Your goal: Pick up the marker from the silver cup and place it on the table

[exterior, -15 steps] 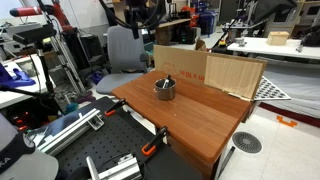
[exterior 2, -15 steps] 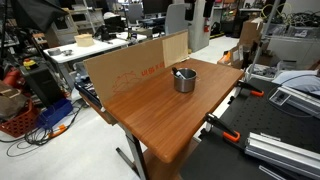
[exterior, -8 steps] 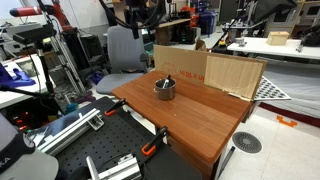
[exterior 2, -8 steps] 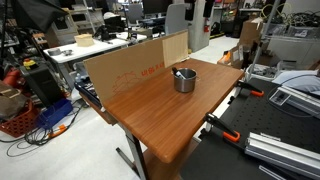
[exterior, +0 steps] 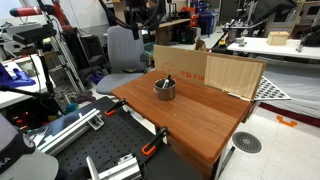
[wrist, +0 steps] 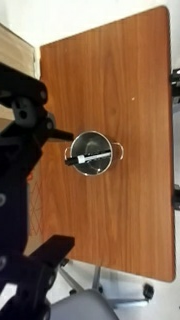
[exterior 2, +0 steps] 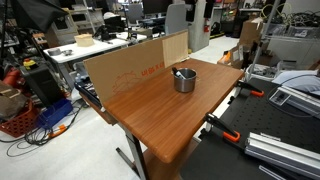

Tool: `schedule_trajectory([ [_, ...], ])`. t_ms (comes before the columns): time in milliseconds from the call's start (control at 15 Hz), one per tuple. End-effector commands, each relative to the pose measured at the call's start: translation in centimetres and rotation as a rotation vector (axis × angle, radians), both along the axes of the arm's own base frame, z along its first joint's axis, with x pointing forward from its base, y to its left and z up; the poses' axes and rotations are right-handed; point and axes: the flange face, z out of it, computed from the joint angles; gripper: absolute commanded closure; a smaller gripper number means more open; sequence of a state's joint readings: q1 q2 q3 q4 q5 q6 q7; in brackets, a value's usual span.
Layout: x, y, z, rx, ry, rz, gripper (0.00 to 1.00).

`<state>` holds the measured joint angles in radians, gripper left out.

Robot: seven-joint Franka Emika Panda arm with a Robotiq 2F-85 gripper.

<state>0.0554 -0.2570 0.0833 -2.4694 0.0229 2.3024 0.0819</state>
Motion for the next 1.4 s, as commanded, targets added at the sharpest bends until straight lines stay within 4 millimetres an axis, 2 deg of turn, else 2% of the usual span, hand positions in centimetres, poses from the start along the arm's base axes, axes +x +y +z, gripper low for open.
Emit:
schedule_trajectory([
  [0, 0.4, -0.2, -0.6, -0.017, -0.006, 0.007, 0.00],
  [533, 1.6, -0.9, -3.0, -0.017, 0.030, 0.029, 0.00],
  [867, 3.5, -2.3, -5.2, -0.007, 0.059, 0.010, 0.00],
  [1333, 6.7, -2.5, -8.5, -0.004, 0.109, -0.005, 0.00],
])
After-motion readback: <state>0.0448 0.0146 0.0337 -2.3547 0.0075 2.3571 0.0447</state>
